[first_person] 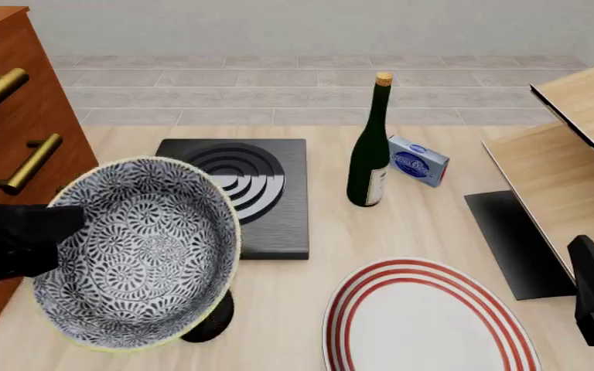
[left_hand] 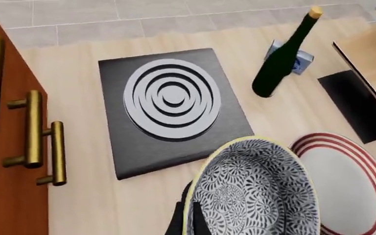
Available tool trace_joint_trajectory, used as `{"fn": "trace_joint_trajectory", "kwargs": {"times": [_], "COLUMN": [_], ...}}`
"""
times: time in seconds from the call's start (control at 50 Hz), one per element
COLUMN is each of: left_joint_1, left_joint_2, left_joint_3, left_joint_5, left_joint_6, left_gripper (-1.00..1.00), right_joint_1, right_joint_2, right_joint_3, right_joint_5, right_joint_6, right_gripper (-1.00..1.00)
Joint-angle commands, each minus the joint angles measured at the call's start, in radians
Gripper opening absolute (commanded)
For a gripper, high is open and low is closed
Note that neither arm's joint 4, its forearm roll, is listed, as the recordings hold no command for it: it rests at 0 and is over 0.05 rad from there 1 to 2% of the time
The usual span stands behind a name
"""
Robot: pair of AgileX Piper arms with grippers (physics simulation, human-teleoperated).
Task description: Put the bowl on the stove.
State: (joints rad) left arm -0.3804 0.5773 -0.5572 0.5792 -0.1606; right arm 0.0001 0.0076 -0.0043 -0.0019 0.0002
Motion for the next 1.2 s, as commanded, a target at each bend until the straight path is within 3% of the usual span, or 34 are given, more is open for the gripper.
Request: {"fn": "trace_joint_trajectory", "kwargs": {"times": [0.02, 0.26, 0.28, 0.36, 0.48, 0.62, 0.8, 1.06, 1.2], "left_joint_1": [0.117, 0.125, 0.117, 0.099, 0.03, 0.013, 0.031, 0.054, 0.1], "left_joint_2": [0.115, 0.194, 0.235, 0.26, 0.318, 0.362, 0.43, 0.522, 0.563], "left_joint_3": [-0.076, -0.166, -0.165, -0.184, -0.213, -0.247, -0.329, -0.338, -0.353], "left_joint_5": [-0.073, -0.1, -0.092, -0.08, -0.042, -0.048, -0.058, -0.114, -0.141], "left_joint_6": [-0.093, -0.141, -0.182, -0.212, -0.33, -0.384, -0.395, -0.392, -0.354], "left_gripper": [-1.0, -1.0, -1.0, -1.0, -1.0, -1.0, -1.0, -1.0, -1.0], "right_joint_1": [0.0, 0.0, 0.0, 0.0, 0.0, 0.0, 0.0, 0.0, 0.0], "right_joint_2": [0.0, 0.0, 0.0, 0.0, 0.0, 0.0, 0.0, 0.0, 0.0], "right_joint_3": [0.0, 0.0, 0.0, 0.0, 0.0, 0.0, 0.0, 0.0, 0.0], "right_joint_5": [0.0, 0.0, 0.0, 0.0, 0.0, 0.0, 0.0, 0.0, 0.0], "right_joint_6": [0.0, 0.0, 0.0, 0.0, 0.0, 0.0, 0.0, 0.0, 0.0], "right_gripper": [1.0, 1.0, 1.0, 1.0, 1.0, 1.0, 1.0, 1.0, 1.0]}}
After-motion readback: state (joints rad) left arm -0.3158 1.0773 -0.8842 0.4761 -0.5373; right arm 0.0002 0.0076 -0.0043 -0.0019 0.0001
